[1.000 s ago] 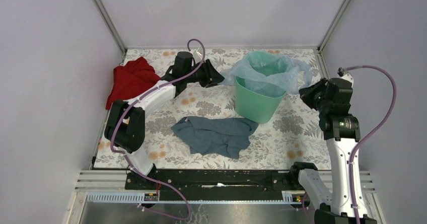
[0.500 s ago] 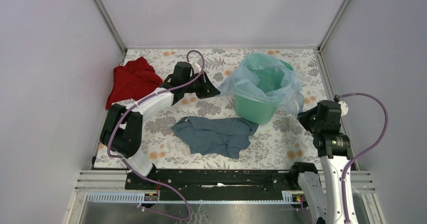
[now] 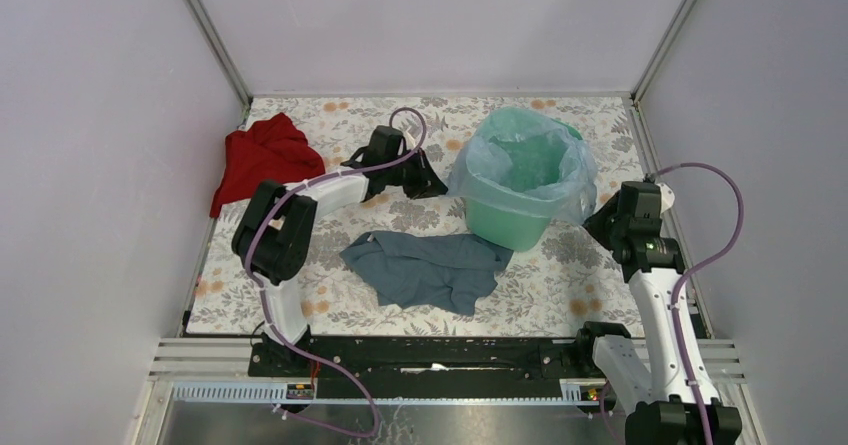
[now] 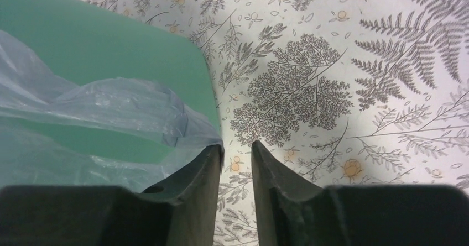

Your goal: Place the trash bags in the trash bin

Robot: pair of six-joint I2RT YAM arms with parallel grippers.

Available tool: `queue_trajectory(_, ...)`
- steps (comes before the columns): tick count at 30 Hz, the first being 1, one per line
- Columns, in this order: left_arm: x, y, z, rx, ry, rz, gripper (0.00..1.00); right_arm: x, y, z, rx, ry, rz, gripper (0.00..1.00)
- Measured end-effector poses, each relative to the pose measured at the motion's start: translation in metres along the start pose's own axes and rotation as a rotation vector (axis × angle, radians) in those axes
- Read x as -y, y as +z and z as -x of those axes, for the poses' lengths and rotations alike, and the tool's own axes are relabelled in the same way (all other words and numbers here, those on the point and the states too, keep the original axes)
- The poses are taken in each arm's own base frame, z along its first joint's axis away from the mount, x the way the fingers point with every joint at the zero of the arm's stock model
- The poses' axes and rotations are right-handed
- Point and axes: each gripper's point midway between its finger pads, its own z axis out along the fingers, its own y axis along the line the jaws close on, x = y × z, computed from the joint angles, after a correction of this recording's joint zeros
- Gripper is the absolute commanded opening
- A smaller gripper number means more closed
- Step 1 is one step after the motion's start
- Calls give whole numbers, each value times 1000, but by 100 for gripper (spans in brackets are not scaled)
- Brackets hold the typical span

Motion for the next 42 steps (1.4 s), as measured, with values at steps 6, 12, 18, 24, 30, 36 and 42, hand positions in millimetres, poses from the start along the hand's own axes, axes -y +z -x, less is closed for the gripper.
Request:
queue_trajectory(6, -3, 14, -1, -20, -28, 7, 13, -24, -40, 18, -4, -97, 96, 78)
queue_trajectory(12, 5, 13, 5, -7, -15, -7, 15, -59, -113, 52, 115, -163, 283, 77)
queue_trajectory(18, 5, 13, 5, -8, -19, -7, 16, -94, -110, 91, 159, -215, 332, 72)
queue_trajectory(24, 5, 13, 4, -9, -19, -7, 16, -117, -32, 101, 52, -193, 334, 60)
queue_trajectory(30, 5, 13, 4, -11, -20, -4, 16, -111, -14, 100, 70, -174, 333, 21)
queue_trajectory(36, 5, 13, 4, -11, -21, -5, 16, -121, -7, 108, 134, -154, 396, 6)
queue_trajectory(42, 6, 14, 4, -11, -23, -8, 16, -127, 4, 117, 175, -139, 417, 25)
